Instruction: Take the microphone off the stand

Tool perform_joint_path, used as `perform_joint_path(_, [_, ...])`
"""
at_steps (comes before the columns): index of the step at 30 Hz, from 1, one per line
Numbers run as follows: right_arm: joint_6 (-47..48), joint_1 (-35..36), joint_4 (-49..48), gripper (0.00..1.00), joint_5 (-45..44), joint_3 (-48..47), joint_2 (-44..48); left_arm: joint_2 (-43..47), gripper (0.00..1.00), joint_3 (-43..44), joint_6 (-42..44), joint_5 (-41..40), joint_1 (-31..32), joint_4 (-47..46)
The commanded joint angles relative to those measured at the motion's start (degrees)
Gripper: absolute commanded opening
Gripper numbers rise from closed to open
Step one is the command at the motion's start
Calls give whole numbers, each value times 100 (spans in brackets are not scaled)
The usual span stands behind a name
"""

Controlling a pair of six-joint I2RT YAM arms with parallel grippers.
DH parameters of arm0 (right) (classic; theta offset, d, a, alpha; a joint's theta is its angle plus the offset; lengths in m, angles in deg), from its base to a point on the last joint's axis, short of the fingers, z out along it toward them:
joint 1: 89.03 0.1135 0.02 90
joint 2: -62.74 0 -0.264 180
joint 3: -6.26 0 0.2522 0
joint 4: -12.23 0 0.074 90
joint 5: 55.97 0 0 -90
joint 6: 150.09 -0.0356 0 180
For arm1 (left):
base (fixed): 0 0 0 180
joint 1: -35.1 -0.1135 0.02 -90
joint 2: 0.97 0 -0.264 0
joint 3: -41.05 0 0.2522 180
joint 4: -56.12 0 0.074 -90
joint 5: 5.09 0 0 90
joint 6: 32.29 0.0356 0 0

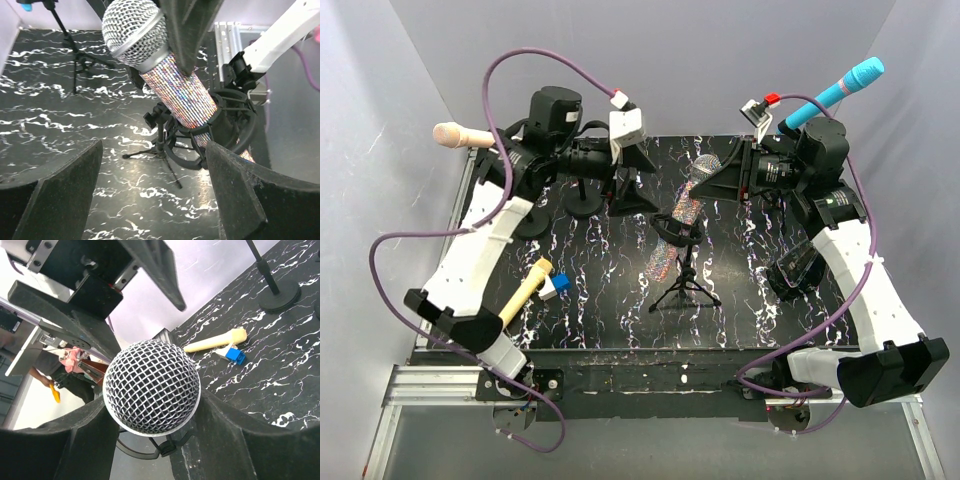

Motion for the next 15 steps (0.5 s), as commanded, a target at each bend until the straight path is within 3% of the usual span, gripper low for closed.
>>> perform_joint_path(1, [-217,29,-213,61,-35,-96,1,580,81,288,1210,-385,10,636])
perform_joint_path(5, [-375,20,-195,38,-264,-104,1,335,74,833,2599,11,62,2567])
perform_joint_path(6, [-419,20,-195,31,-316,-113,10,334,72,807,2766,20,106,2658])
perform_joint_path(10, [-507,20,-125,13,-440,-78,1,886,63,-201,2339,-514,378,1091])
perform_joint_path(13, [-516,20,-63,1,-519,-52,1,810,58,-309,2451,-613,572,875])
perform_joint_path(15, [-525,29,-2,1,-589,-52,10,713,55,-256,2513,-613,695,849])
